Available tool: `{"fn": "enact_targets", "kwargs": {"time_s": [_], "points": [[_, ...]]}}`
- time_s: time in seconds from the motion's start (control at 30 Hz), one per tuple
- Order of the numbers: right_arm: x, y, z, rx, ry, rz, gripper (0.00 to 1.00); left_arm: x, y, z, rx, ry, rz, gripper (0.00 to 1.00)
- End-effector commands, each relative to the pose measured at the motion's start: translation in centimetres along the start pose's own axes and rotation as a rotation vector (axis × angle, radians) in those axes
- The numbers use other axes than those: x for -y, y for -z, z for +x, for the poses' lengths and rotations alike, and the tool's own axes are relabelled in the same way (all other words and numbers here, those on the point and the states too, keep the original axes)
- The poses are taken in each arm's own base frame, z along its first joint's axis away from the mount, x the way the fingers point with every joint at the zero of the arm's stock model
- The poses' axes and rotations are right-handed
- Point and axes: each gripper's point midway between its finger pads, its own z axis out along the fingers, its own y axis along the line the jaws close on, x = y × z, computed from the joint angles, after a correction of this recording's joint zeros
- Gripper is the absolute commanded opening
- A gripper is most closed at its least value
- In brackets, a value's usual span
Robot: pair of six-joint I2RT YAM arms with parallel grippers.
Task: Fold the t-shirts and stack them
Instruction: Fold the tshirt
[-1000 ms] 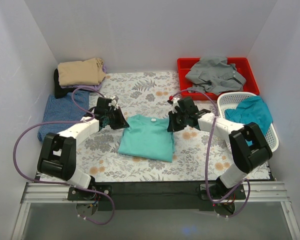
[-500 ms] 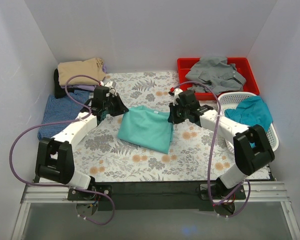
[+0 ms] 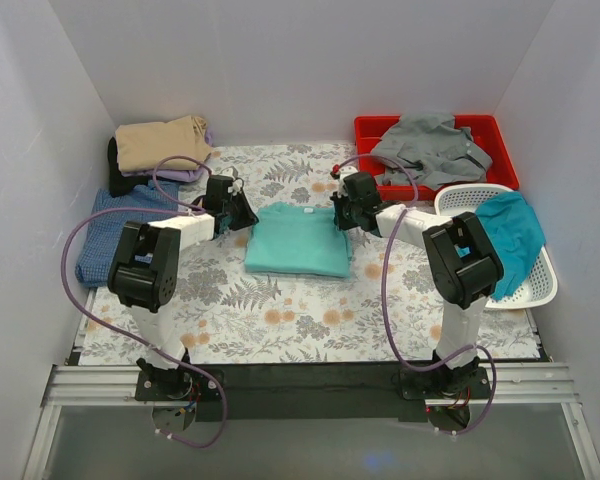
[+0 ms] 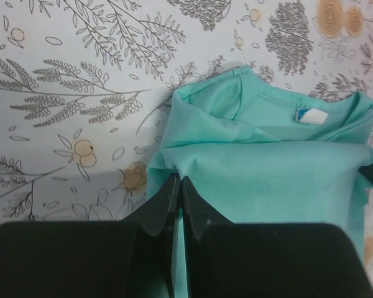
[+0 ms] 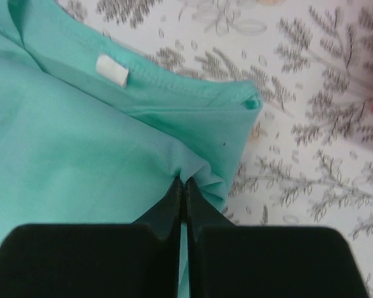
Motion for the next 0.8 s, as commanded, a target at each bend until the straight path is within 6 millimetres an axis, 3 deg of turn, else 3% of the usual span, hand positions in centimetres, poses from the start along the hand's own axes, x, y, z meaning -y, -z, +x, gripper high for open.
{"fn": "enact_targets", "kwargs": {"time_s": [0.0,0.17,0.3,0.37,0.53,0.6,0.67,0.7,0.73,0.77], "points": [[-0.1,-0.7,-7.2,0.188,0.04,0.002,0.01,1.2,-1.6,-3.3,0.07,-0.008,0.035,0.0],[-0.4,0.7,-10.1,0.254,0.056,0.002,0.01,2.3,-1.3,-5.0,0.101,-0.012,0.059,0.0],[-0.4,2.5,-12.6,0.316,0.082,0.014,0.01,4.1,0.8,-8.2,0.202,-0.039,0.09,0.0],[-0.3,2.5,-13.3,0.33,0.085,0.021,0.01,4.4,1.3,-9.4,0.236,-0.053,0.083,0.0],[0.5,0.4,-14.5,0.333,0.08,0.042,0.01,4.3,1.3,-10.9,0.293,-0.066,0.06,0.0],[1.3,-1.0,-14.1,0.317,0.077,0.07,0.01,4.4,1.3,-11.6,0.335,-0.075,0.076,0.0],[1.7,-1.7,-15.5,0.336,0.07,0.067,0.02,4.2,0.3,-11.9,0.321,-0.077,0.068,0.0],[1.7,-2.3,-16.0,0.335,0.071,0.064,0.06,3.5,-1.1,-11.2,0.299,-0.071,0.051,0.0],[2.4,-4.7,-14.5,0.286,0.067,0.072,0.05,3.5,-1.6,-11.7,0.308,-0.071,0.052,0.0],[2.3,-5.1,-16.0,0.302,0.068,0.067,0.05,3.4,-2.2,-11.7,0.312,-0.065,0.058,0.0]]}}
